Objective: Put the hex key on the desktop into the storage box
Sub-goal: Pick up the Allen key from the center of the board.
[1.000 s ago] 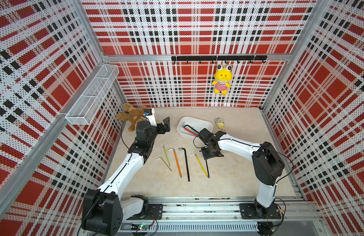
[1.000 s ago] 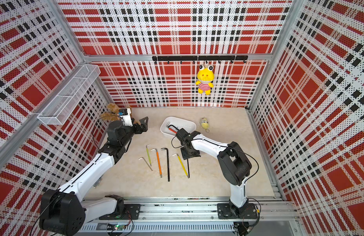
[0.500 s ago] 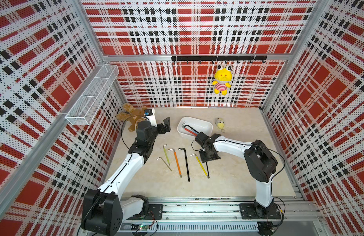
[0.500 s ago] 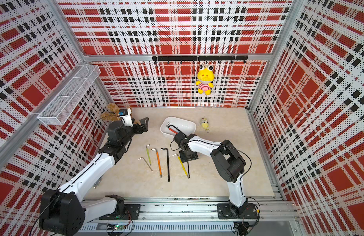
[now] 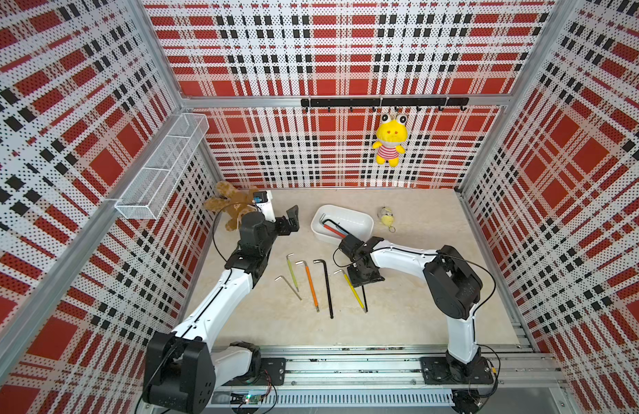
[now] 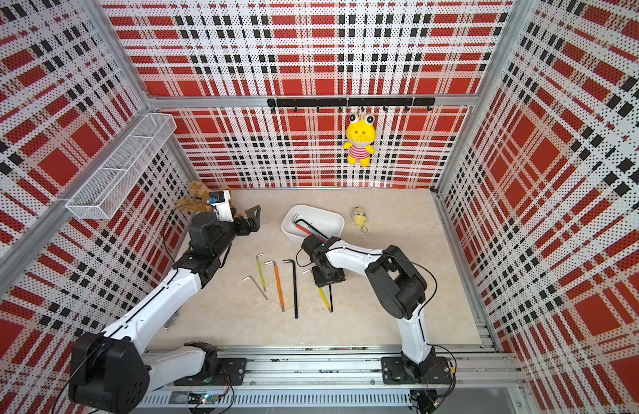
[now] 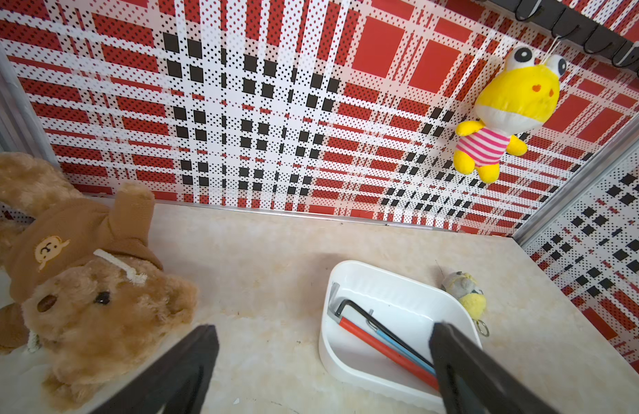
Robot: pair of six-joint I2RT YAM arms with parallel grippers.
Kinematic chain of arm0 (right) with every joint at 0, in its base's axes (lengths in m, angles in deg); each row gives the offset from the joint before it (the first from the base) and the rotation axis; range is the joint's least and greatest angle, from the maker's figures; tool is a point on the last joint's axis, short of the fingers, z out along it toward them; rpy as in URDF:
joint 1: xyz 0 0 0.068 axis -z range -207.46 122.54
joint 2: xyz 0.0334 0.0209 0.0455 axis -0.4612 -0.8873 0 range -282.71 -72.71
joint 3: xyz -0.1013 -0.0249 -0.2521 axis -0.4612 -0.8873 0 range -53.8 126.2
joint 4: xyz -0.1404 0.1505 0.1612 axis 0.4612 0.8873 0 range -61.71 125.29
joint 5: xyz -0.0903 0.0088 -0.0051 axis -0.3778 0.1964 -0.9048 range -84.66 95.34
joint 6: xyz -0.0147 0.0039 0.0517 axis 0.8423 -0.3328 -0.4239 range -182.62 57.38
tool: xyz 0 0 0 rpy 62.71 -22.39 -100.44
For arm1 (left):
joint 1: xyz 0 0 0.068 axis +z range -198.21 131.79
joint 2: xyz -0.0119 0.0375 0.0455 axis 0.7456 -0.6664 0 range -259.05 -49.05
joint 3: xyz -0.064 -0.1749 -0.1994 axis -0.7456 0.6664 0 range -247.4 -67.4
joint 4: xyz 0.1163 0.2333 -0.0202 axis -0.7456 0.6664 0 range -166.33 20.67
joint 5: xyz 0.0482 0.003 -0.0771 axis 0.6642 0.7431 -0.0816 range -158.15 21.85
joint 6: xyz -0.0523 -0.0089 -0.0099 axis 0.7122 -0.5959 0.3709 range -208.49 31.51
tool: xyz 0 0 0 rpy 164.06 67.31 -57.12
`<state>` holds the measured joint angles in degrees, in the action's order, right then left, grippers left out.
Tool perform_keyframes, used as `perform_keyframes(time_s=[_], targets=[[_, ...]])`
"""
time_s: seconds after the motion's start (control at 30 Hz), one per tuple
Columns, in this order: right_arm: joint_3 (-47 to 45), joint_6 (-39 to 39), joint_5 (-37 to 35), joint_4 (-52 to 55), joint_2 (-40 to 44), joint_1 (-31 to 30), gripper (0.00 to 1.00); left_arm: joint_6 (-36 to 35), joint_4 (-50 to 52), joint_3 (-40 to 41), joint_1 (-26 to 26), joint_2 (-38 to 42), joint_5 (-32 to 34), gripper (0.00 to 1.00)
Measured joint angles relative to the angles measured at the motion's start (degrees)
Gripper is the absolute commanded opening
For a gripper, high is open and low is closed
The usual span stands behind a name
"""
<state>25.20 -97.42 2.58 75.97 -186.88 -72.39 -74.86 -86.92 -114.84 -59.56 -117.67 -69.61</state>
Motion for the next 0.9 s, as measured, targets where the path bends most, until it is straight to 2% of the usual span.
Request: perform_keyframes(time_s=[0.37, 0.9], targets=[[-0.07, -1.92, -0.15, 0.02, 0.00, -0.07, 0.00, 0.00, 0.00, 0.00, 0.00, 0.00, 0.04, 0.99], [1.84, -1.03, -2.05, 2.93, -0.17, -0.28, 0.00, -0.04, 0.11, 0.02, -0.07, 0.66, 0.83, 0.99]])
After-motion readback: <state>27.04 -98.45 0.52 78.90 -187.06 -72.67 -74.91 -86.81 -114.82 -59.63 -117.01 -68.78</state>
